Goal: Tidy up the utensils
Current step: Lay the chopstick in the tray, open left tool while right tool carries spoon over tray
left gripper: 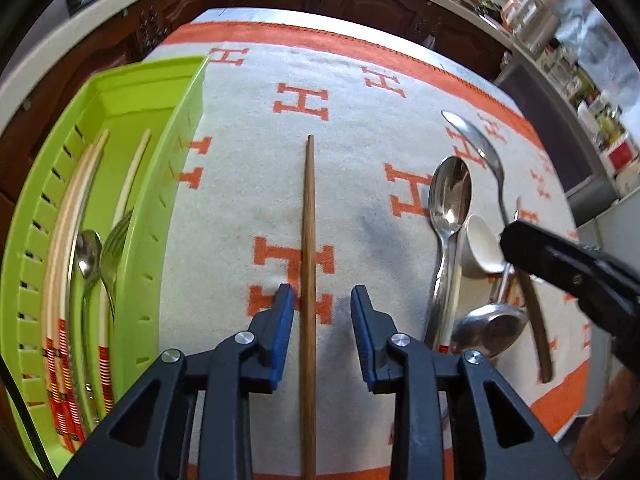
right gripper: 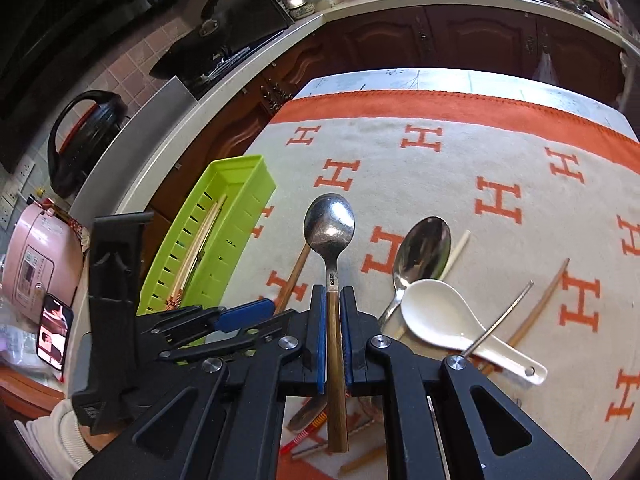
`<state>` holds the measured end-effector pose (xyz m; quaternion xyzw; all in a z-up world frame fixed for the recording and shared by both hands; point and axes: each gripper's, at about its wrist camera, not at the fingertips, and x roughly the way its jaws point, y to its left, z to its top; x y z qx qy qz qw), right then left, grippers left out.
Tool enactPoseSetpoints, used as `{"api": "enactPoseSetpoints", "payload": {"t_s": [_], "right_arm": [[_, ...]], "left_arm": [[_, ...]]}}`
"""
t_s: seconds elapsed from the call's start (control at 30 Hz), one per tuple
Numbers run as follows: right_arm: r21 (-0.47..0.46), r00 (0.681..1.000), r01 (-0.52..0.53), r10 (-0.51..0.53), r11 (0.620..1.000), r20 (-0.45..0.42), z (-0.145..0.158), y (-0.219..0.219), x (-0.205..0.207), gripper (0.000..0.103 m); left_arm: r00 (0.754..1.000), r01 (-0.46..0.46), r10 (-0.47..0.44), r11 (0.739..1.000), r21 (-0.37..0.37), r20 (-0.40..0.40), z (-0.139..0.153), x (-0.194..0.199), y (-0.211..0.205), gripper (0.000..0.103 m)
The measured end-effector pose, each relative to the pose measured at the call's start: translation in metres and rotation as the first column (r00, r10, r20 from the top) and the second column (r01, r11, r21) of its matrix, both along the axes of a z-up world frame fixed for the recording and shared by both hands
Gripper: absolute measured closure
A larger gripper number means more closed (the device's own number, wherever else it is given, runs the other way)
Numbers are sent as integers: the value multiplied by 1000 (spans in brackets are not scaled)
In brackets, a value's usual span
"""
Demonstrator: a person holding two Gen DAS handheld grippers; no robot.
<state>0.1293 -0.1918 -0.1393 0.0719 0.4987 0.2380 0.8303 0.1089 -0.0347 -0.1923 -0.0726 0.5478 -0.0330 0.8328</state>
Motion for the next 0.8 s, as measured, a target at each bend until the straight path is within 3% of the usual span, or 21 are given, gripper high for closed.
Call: {"api": "enactPoseSetpoints", "payload": {"t_s": [0.07,0.1,0.3,0.57,0.8], "right_arm": [[11,1000,7,-7,1000,-2,2,-4,-5,97],[17,1000,12,-12,1000,-3,3,-7,-7,97],[44,1000,29,-29,999,-2,8,-15,-20,97],[80,999,32,-34,996,20,29,-17,-36,97],[103,999,23,-27,994,36,48,-3,-44,97]], "left_arm": [[1000,20,-22,995,96,14,0,-2,-10,86],[1000,19,-21,992,126,21,0,-3,-11,98],[999,-24,21,998,65,40,6,-7,2,99],[991,-29,29,1000,-3,130,57,-37,19,99],[969,-116,101,992,52,226,102,-58,68,99]]}}
